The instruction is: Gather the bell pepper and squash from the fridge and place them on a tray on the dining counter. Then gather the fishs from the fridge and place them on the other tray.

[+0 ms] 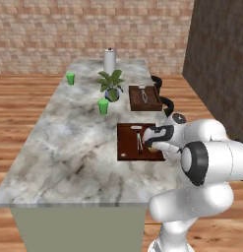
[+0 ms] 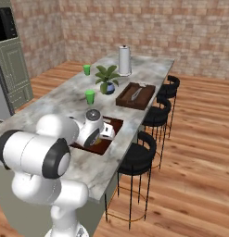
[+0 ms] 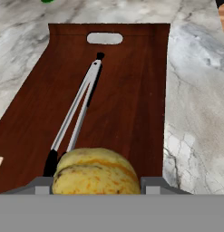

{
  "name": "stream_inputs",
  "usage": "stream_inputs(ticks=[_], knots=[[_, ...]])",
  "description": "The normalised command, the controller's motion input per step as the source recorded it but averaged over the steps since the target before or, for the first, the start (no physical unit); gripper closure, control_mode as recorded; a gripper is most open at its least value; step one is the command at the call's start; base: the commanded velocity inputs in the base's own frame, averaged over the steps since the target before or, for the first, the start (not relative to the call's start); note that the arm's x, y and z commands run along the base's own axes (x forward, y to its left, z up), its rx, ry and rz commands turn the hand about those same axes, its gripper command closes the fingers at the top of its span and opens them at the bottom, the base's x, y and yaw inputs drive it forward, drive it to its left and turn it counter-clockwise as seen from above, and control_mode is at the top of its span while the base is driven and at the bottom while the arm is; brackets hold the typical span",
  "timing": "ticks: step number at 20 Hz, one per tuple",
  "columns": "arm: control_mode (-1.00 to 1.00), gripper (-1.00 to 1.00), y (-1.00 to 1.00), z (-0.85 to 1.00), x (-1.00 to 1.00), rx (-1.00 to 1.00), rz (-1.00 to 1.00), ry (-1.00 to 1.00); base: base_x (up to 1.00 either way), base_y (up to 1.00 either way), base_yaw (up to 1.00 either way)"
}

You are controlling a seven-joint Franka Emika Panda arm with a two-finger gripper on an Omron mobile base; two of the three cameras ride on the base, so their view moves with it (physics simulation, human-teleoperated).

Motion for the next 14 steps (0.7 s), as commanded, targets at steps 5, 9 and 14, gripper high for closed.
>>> stream_inputs(ticks=[5,9,14], knots=[[-1.0,-1.0,0.0,-0.13,0.19,0.0,0.0,-0.01,0.0,0.0,0.0],[-1.0,-1.0,0.0,-0.03,0.22,0.0,0.0,-0.02,0.0,0.0,0.0],[-1.0,-1.0,0.0,0.0,0.16,0.0,0.0,-0.01,0.0,0.0,0.0]])
